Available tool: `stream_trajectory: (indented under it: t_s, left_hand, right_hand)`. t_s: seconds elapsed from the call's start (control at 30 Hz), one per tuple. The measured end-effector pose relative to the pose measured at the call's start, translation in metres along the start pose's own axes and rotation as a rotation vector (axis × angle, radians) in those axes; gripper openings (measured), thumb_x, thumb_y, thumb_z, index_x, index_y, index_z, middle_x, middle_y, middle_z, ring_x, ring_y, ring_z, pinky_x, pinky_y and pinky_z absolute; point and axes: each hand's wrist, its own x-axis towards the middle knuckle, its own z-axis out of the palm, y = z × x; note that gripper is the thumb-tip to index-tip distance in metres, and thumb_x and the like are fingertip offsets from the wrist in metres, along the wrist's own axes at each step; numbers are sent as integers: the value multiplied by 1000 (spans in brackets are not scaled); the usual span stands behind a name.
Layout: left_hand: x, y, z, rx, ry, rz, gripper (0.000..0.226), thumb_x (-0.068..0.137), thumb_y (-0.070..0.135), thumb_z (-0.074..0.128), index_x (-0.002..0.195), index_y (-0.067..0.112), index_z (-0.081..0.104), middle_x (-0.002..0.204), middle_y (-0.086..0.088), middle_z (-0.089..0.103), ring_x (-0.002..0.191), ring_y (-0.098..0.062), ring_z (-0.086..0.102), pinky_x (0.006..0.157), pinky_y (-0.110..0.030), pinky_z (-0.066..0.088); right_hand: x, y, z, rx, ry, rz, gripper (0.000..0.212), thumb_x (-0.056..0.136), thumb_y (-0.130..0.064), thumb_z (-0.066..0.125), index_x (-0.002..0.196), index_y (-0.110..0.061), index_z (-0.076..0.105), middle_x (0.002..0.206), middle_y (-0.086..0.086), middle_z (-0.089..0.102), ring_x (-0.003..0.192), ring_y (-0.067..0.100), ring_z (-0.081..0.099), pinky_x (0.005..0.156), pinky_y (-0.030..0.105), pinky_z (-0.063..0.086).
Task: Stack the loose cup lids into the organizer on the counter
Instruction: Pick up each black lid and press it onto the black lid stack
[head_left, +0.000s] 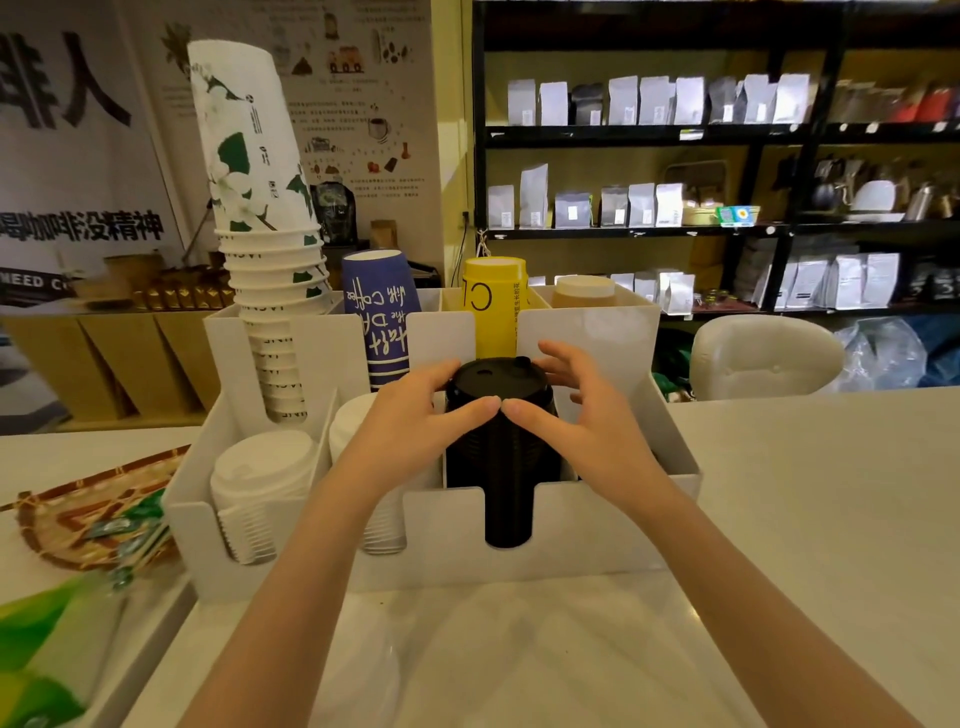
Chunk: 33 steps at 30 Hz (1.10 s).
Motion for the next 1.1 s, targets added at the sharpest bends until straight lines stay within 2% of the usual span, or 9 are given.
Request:
stream_trajectory:
  t_s: [0.07,0.23,0.33,0.53,0.63,0.7,0.8,0.93,1.1]
  left_hand:
    - [1,0,-1,33,-5,-5,46,80,36,57,122,18,50,109,6,51,108,-11,46,87,-27,39]
    - [-1,3,-1,55,-8,12,42,81,35,57,118,16,52,104,5,53,102,-11,49,84,-27,40]
    - [-2,4,0,57,-3,19,45,81,34,56,121,16,49,108,3,55,102,-9,47,82,-26,37]
    - [-4,9,4,287,113,112,58,83,30,56,134,18,33,140,-4,42,129,-18,37,102,-31,31]
    - [-11,21,3,329,192,304,47,82,25,57,127,20,45,132,-3,50,122,-16,42,98,-25,31]
    - [-20,31,4,309,179,395,36,82,23,58,118,20,55,122,1,56,111,-9,46,90,-11,29]
    - [-37,39,9,238,48,420,29,81,25,59,110,24,61,109,12,56,99,-1,47,79,0,33]
    - [-66,29,16,106,-316,343,39,67,54,62,104,42,59,109,28,57,104,4,53,84,-14,44]
    - [-113,8,35,149,-680,159,65,50,70,60,111,51,48,121,32,49,112,12,42,91,-15,38]
  right_hand:
    - [-1,0,1,-2,13,2,64,77,-37,64,132,-26,35,136,-3,48,116,3,41,81,4,27]
    - [-4,1,-1,-20,47,39,65,73,-41,67,129,-22,40,135,-1,52,122,11,46,98,27,38]
    - [-5,-2,-2,-14,40,60,65,74,-41,67,130,-21,39,137,0,50,124,14,46,101,31,39]
    - [-27,-3,-10,-71,-23,49,60,79,-32,65,131,-24,36,122,-14,44,114,1,38,95,22,34]
    - [-54,-1,-26,-161,-8,4,55,80,-29,64,129,-25,40,119,-15,45,108,-3,44,89,10,36]
    - [-75,3,-37,-195,-65,-8,48,81,-27,62,125,-25,44,119,-12,51,105,-2,48,86,5,38]
    - [-108,9,-48,-261,-190,24,44,82,-32,60,124,-28,45,120,-13,52,108,-1,49,89,12,40]
    - [-150,15,-55,-286,-335,65,45,81,-42,59,122,-35,43,119,-21,50,110,-9,45,90,6,35]
    - [-185,12,-57,-274,-502,174,59,75,-51,63,127,-40,38,127,-22,45,116,-9,40,96,14,34]
